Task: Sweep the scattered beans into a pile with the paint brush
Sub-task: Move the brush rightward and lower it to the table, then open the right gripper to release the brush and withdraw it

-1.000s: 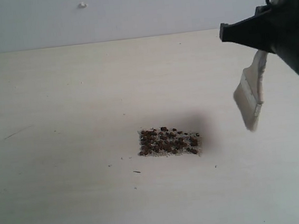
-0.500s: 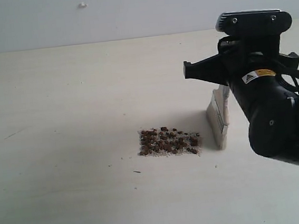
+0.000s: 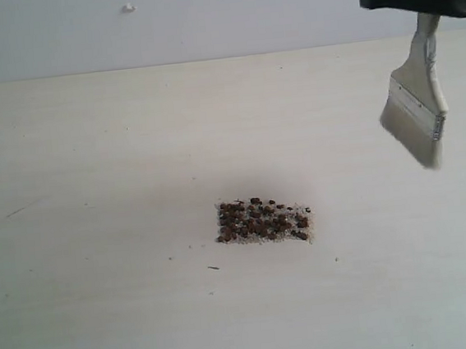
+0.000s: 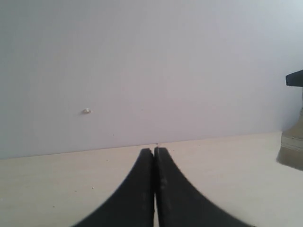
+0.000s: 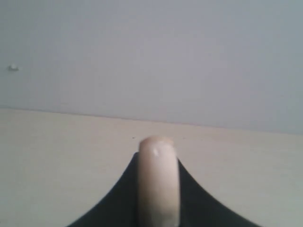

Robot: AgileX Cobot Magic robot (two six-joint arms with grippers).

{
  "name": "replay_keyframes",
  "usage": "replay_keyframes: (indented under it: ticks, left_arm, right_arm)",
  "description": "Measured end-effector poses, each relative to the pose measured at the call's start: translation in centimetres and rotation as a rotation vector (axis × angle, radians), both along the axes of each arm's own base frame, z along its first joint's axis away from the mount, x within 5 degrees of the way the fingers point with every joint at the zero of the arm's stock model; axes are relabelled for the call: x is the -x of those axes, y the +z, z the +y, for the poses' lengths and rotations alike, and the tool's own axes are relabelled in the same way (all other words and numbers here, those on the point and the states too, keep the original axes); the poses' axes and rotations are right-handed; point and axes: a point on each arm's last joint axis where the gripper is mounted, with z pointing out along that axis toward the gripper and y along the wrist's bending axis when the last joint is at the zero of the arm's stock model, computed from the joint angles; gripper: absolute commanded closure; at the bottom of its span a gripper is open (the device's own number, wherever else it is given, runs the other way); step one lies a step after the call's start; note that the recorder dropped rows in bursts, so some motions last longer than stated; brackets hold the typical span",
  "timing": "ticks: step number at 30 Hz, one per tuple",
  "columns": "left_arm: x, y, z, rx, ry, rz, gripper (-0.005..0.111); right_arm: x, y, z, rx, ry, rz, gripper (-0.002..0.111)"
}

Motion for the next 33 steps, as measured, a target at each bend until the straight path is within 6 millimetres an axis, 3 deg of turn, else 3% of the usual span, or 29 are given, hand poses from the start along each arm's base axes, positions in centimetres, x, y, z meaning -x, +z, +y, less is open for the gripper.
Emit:
replay_keyframes:
  ticks: [4,10,19,27,33]
  left_arm:
    - [0.0,0.0,0.0,0.000,0.000,0.000,0.107]
    - [0.0,0.0,0.0,0.000,0.000,0.000,0.107]
    - [0.0,0.0,0.0,0.000,0.000,0.000,0.107]
    - [0.0,0.0,0.0,0.000,0.000,0.000,0.107]
    - [0.0,0.0,0.0,0.000,0.000,0.000,0.107]
  right_arm:
    - [-0.6,-0.1,-1.9,-0.101,0.126,0.099,0.108]
    - [-2.3,-3.2,-3.5,-0.215,0.297,0.298,0.108]
    - [-5.0,-7.1,-1.9,-0.446,0.732,0.642,0.108]
    - [-6.5,-12.5,-2.0,-0.487,0.727,0.817,0.108]
    - [-7.3,-14.4,-2.4,-0.467,0.648,0.836,0.108]
